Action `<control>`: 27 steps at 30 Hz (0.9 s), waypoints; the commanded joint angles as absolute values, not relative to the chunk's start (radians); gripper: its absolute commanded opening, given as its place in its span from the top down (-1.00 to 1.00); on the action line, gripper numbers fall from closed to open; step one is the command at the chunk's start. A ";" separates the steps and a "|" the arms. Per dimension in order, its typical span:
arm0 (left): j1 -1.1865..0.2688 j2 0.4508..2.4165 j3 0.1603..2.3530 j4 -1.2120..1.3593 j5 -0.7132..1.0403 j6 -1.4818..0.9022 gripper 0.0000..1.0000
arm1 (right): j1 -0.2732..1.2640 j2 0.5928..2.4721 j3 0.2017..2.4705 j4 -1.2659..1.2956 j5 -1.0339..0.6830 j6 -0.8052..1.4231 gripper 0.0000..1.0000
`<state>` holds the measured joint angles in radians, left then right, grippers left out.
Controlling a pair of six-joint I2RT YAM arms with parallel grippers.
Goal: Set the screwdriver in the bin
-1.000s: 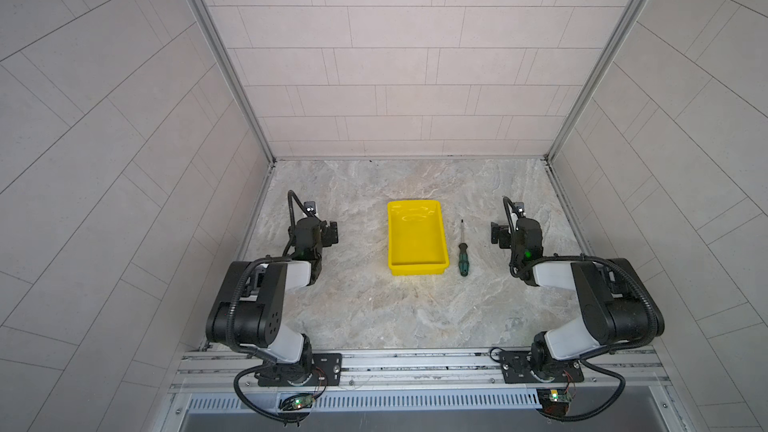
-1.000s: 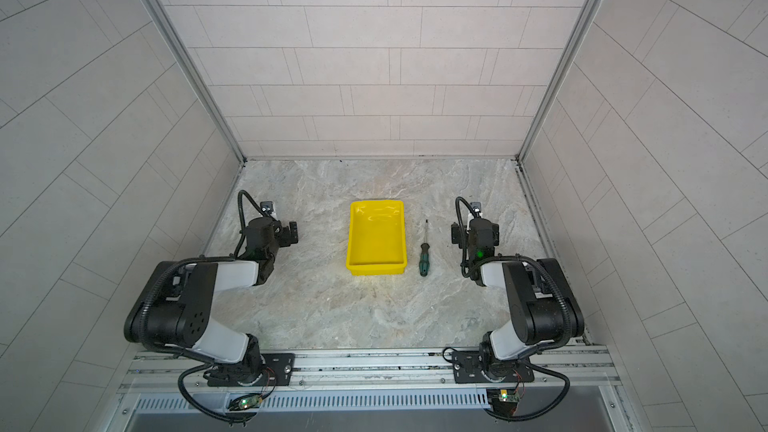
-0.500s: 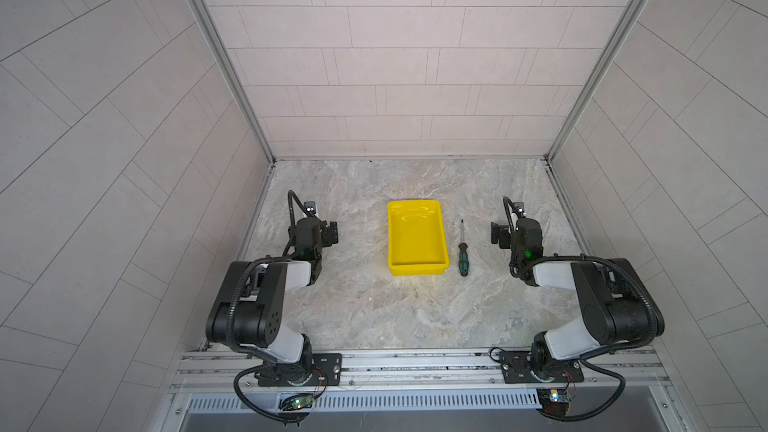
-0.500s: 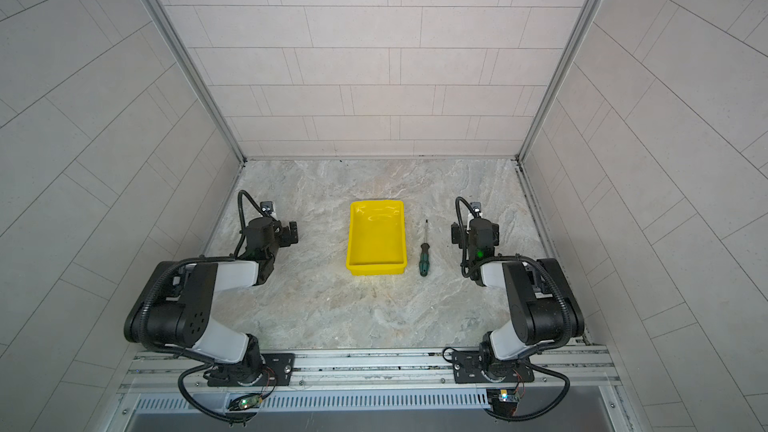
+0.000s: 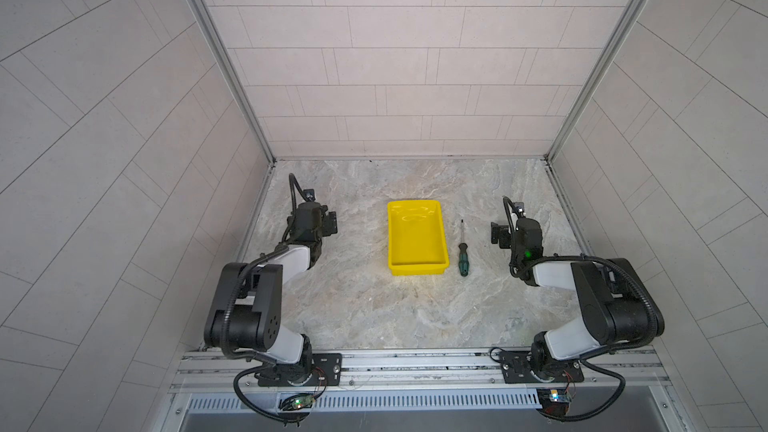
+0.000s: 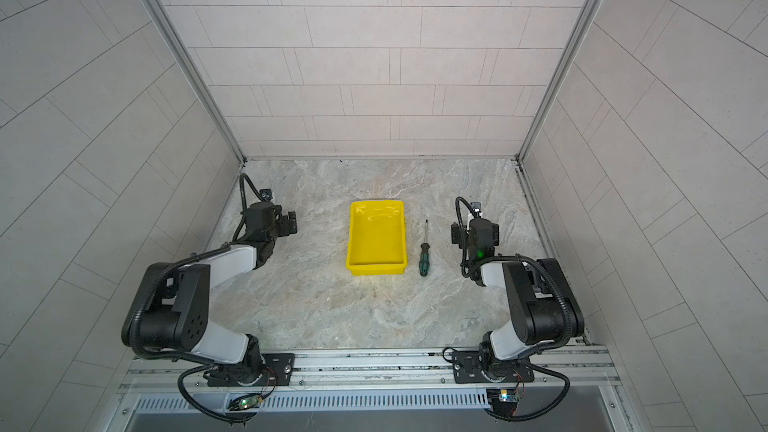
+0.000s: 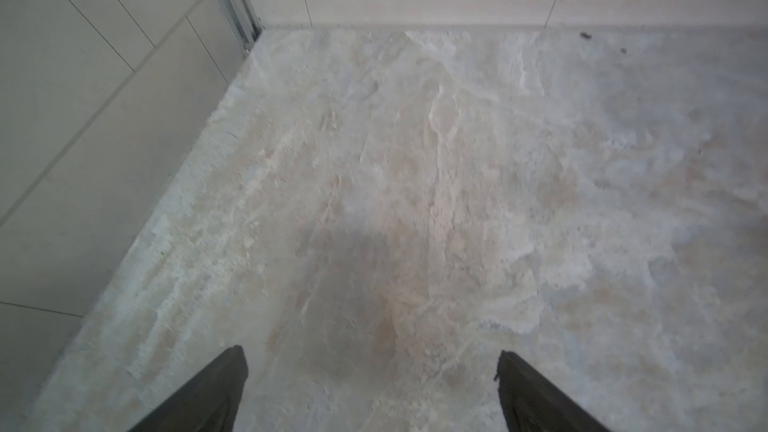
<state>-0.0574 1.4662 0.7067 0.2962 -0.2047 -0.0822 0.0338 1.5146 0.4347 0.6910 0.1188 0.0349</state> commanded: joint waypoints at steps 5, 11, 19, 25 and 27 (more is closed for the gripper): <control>-0.129 1.213 0.961 -0.052 -0.252 -0.235 -0.99 | 0.038 1.508 0.445 0.698 0.134 0.040 -0.99; -0.130 1.256 1.331 -0.422 -0.171 -0.209 -0.99 | 0.037 1.505 0.440 0.703 0.133 0.040 -0.99; -0.130 1.247 1.330 -0.518 0.026 -0.121 -0.99 | 0.035 1.505 0.440 0.703 0.129 0.042 -0.99; -0.130 1.212 1.299 -0.527 0.027 -0.145 -0.99 | 0.037 1.361 0.628 0.281 0.119 0.084 -0.99; -0.128 1.217 1.284 -0.519 -0.009 -0.174 -0.99 | 0.037 1.273 0.678 0.188 0.068 0.108 -0.99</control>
<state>-0.1314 1.2446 1.2968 -0.5213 0.0093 -0.1509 0.0338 1.3838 0.6102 0.3729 0.1127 0.0654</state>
